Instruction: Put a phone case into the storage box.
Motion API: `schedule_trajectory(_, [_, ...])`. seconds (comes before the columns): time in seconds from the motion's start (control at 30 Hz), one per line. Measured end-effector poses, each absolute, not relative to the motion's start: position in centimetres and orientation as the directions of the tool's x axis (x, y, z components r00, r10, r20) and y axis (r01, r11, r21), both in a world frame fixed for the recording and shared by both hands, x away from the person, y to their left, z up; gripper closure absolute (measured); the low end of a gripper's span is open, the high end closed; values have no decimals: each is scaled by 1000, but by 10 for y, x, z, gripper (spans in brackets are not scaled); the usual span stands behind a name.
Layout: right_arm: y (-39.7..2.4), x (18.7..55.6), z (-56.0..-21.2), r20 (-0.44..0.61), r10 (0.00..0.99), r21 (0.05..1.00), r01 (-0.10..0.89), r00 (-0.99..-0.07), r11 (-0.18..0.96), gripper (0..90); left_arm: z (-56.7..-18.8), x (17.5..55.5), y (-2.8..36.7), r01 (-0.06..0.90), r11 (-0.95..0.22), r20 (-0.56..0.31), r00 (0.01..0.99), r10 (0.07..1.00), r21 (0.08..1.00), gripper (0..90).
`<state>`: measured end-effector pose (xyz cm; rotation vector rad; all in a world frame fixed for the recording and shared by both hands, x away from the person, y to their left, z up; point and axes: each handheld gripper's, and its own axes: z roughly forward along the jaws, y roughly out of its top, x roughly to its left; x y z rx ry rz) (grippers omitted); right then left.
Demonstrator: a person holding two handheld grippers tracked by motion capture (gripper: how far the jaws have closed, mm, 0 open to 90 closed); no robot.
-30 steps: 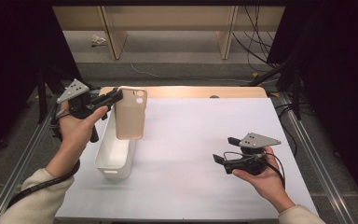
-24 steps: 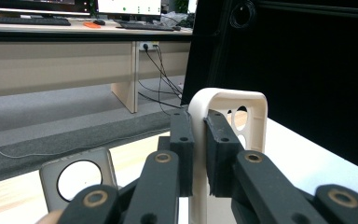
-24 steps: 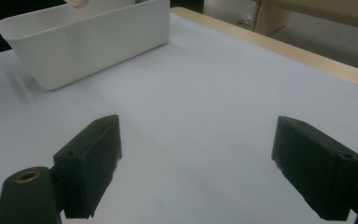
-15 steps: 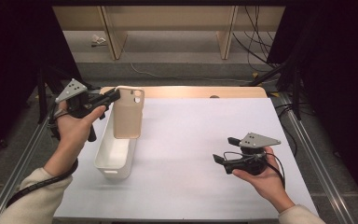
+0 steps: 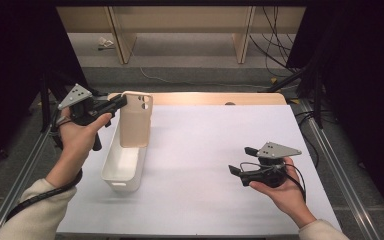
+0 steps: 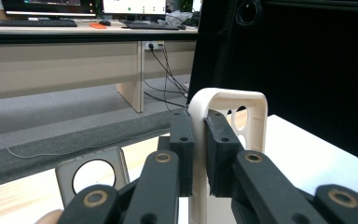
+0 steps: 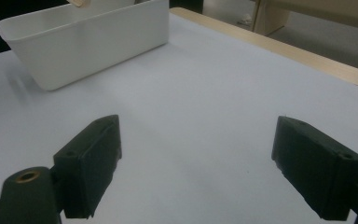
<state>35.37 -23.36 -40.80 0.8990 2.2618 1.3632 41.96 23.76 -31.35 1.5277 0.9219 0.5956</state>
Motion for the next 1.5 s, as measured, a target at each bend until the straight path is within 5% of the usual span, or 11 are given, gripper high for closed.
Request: schedule_trajectory(1.5, [-234,354,-408,31,679,881,340,-733,327,167,-320,435,249,232,7,-130,523,842,973,824])
